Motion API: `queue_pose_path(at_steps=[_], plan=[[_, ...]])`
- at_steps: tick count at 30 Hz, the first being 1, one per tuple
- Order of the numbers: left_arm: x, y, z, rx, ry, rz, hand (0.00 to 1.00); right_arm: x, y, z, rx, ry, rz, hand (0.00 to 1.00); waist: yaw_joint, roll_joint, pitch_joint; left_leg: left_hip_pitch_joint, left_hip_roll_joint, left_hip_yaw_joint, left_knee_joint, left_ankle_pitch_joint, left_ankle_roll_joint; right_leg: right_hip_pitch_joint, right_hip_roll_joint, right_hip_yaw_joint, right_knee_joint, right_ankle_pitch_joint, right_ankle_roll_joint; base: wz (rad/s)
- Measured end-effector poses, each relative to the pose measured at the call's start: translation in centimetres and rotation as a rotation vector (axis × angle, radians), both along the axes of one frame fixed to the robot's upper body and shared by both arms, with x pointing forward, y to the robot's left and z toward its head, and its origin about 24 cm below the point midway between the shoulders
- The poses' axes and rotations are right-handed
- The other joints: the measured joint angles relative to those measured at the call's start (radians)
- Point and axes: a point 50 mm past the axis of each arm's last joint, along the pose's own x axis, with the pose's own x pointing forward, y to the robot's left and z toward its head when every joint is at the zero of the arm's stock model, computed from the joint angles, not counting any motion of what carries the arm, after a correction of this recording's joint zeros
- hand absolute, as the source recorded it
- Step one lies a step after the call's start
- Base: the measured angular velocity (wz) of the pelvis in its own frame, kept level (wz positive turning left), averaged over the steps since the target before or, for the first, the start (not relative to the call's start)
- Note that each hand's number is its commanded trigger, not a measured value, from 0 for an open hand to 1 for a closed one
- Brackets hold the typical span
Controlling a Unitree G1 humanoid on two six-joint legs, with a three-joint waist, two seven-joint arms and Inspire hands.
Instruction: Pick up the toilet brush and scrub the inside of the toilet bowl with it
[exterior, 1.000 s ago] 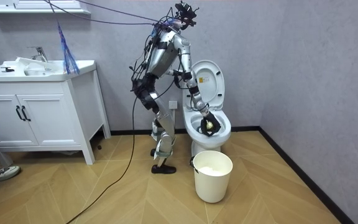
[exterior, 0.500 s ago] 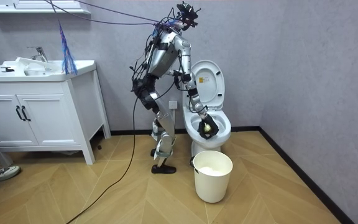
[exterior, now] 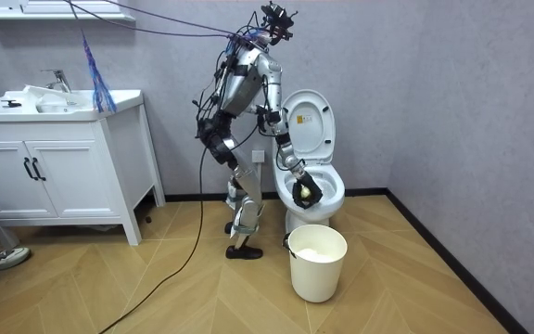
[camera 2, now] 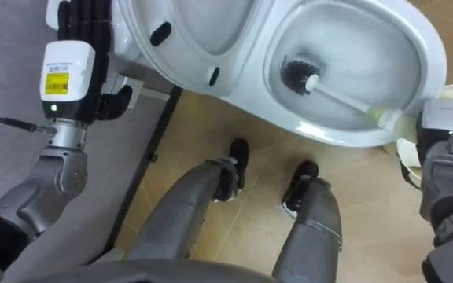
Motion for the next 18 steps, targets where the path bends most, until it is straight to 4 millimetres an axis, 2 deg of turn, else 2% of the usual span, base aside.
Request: queue_pose_path(at_steps=[1,4,6,7,8,10,15,18], plan=[[0.1,0.0,0.1,-0.001,-0.004,0.002,0.00,0.4,0.1,0.3,0.009,-0.023,0.003,1.00,0.007,-0.011,0.0079,-0.004,0.001,0.012,0.000,-0.002,0.002,-0.015,-0.001,0.012,0.009,0.000,0.000,-0.24],[0.4,0.2,0.4,-0.006,-0.025,0.011,0.00,1.8,0.3,1.3,0.035,-0.098,-0.013,1.00,0.005,-0.013,0.0088,-0.033,-0.002,0.015,0.016,-0.002,0.002,-0.054,-0.007,0.027,0.040,-0.002,-0.003,-0.03],[0.6,0.5,0.8,-0.003,-0.051,0.020,0.00,3.0,0.4,2.3,0.047,-0.159,-0.019,1.00,-0.008,-0.023,0.0159,-0.048,-0.004,0.017,0.030,-0.002,0.002,-0.077,-0.017,0.033,0.064,-0.006,-0.008,0.04],[0.8,0.7,1.1,-0.006,-0.068,0.031,0.00,3.9,0.4,3.3,0.051,-0.215,-0.018,1.00,-0.011,-0.033,0.0224,-0.060,-0.001,0.026,0.041,-0.002,0.002,-0.093,-0.017,0.041,0.076,-0.007,-0.011,-0.08],[1.0,0.8,1.4,-0.008,-0.080,0.039,0.00,4.6,0.5,4.1,0.035,-0.255,-0.003,1.00,-0.014,-0.037,0.0249,-0.071,0.002,0.032,0.052,-0.002,0.002,-0.106,-0.015,0.047,0.086,-0.008,-0.012,-0.09],[1.2,1.0,1.5,-0.003,-0.085,0.044,0.00,4.9,0.6,4.4,-0.001,-0.265,0.033,1.00,-0.020,-0.045,0.0282,-0.072,0.004,0.033,0.060,-0.003,0.000,-0.107,-0.015,0.049,0.096,-0.010,-0.014,0.00],[1.6,1.3,1.8,-0.001,-0.096,0.063,0.00,5.5,1.6,4.8,-0.065,-0.280,0.137,1.00,-0.019,-0.048,0.0289,-0.076,0.011,0.029,0.073,-0.009,-0.005,-0.104,0.005,0.049,0.093,-0.005,-0.020,-0.09],[1.3,1.7,1.4,0.006,-0.077,0.080,0.00,5.6,3.4,3.5,-0.064,-0.255,0.174,1.00,-0.008,-0.042,0.0255,-0.065,0.032,0.026,0.071,-0.011,-0.011,-0.080,0.033,0.040,0.058,0.017,-0.029,-0.20]])
